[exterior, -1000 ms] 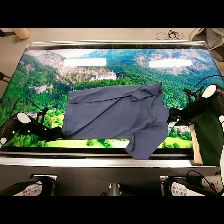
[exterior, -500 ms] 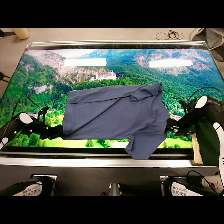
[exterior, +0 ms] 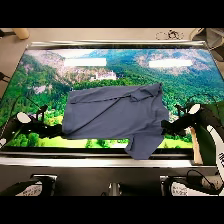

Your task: Fold the shirts.

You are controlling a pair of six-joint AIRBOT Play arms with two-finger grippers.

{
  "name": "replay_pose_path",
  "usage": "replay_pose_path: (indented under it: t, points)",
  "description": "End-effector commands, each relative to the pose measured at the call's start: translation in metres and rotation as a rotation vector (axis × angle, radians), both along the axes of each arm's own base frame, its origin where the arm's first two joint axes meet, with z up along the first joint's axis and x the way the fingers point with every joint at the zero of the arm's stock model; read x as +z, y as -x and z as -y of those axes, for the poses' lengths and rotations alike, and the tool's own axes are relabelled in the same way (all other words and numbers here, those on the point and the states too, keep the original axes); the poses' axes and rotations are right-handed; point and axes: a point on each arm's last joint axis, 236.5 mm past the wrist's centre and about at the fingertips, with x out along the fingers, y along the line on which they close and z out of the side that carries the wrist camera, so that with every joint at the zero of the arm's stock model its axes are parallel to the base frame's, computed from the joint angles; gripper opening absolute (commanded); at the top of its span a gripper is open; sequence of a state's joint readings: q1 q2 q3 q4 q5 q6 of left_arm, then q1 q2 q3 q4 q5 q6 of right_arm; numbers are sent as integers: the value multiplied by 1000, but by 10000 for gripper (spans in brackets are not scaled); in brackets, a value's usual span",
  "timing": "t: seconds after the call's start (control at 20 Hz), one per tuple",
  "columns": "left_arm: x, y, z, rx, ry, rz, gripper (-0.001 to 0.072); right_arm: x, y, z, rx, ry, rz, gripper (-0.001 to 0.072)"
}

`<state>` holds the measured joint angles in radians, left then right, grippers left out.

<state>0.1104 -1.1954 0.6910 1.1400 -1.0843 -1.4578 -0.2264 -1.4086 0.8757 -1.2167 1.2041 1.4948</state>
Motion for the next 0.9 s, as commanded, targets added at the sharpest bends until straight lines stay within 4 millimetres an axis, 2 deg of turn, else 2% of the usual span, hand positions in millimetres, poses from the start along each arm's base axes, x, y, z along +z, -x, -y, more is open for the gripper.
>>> replay_pose_path:
  t: [0.0, 0.05, 0.1, 0.15, 0.2, 0.25, 0.3, 0.35, 0.4, 0.45, 0.5, 0.55, 0.6, 0.65, 0.75, 0.85]
  points:
    - [52, -41, -3, 5, -10, 178, 22, 42, -31, -2, 8, -15, 126, 16]
    - [105, -69, -6, 7, -27, 337, 22, 92, -65, 5, 27, 21, 295, 15]
    - [174, -93, -10, 12, -49, 528, 22, 160, -99, 10, 65, 68, 515, 15]
    - [262, -107, -14, 19, -77, 752, 22, 247, -124, 18, 101, 151, 763, 15]
    - [371, -105, -21, 38, -133, 1031, 22, 357, -132, 25, 100, 255, 1044, 15]
    - [475, -80, -28, 66, -204, 1298, 23, 460, -115, 30, 74, 357, 1296, 16]
    - [572, -33, -35, 110, -276, 1554, 22, 558, -74, 25, 47, 442, 1542, 16]
    - [637, 19, -41, 163, -335, 1728, 23, 630, -20, 18, 24, 514, 1728, 15]
    - [679, 70, -46, 223, -365, 1846, 22, 671, 28, 9, 1, 544, 1847, 15]
    - [700, 105, -47, 273, -342, 1907, 22, 695, 70, 1, -40, 537, 1932, 16]
    - [709, 129, -43, 294, -307, 1941, 22, 705, 97, -3, -70, 528, 1973, 16]
    - [708, 141, -41, 300, -293, 1944, 23, 706, 115, -6, -84, 526, 1984, 16]
    - [703, 141, -42, 295, -307, 1921, 23, 704, 122, -4, -86, 548, 1973, 16]
    - [695, 136, -46, 297, -334, 1883, 22, 698, 123, 1, -88, 575, 1944, 16]
    - [676, 115, -52, 287, -359, 1790, 23, 679, 110, 12, -107, 588, 1847, 16]
    - [651, 82, -55, 265, -361, 1674, 24, 651, 79, 15, -123, 507, 1721, 16]
